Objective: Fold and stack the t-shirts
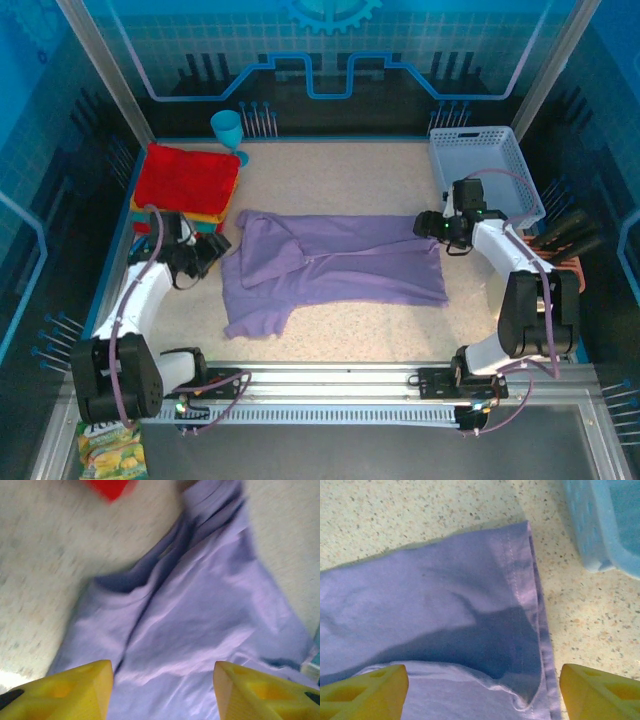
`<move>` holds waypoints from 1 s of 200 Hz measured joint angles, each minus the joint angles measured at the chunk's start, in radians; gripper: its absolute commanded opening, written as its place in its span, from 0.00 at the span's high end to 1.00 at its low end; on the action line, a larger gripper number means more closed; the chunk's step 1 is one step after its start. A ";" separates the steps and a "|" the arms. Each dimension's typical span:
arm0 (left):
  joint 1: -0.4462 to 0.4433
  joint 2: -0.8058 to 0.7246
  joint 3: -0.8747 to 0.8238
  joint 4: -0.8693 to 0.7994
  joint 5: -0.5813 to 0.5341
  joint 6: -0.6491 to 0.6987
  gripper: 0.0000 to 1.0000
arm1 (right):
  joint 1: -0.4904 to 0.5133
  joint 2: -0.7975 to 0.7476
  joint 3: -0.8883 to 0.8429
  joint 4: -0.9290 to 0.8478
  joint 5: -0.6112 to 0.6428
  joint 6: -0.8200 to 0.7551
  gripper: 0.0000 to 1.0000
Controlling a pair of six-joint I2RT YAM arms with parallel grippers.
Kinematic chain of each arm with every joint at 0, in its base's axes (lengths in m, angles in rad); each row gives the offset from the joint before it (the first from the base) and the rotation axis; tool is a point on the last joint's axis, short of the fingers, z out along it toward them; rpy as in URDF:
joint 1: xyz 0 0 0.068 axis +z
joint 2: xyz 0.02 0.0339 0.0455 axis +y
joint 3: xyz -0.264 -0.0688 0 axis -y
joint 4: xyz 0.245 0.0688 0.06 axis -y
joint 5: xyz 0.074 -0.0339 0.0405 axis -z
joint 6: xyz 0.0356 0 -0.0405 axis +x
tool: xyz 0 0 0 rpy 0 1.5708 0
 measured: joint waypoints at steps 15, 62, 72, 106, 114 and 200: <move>-0.034 0.074 0.112 0.010 -0.025 0.013 0.45 | 0.004 0.013 0.021 -0.002 0.000 0.000 0.19; -0.172 0.348 0.398 0.026 -0.152 0.085 0.46 | 0.006 0.131 0.166 0.003 0.033 0.016 0.27; -0.187 0.399 0.442 0.021 -0.182 0.099 0.47 | 0.008 0.160 0.194 0.002 0.045 0.023 0.28; -0.203 0.544 0.563 -0.003 -0.256 0.140 0.51 | 0.021 0.257 0.268 -0.008 0.085 0.029 0.34; -0.204 0.569 0.580 -0.005 -0.270 0.148 0.52 | 0.024 0.278 0.283 -0.012 0.094 0.029 0.35; -0.240 0.745 0.713 -0.080 -0.363 0.171 0.59 | 0.044 0.438 0.408 -0.104 0.203 0.033 0.39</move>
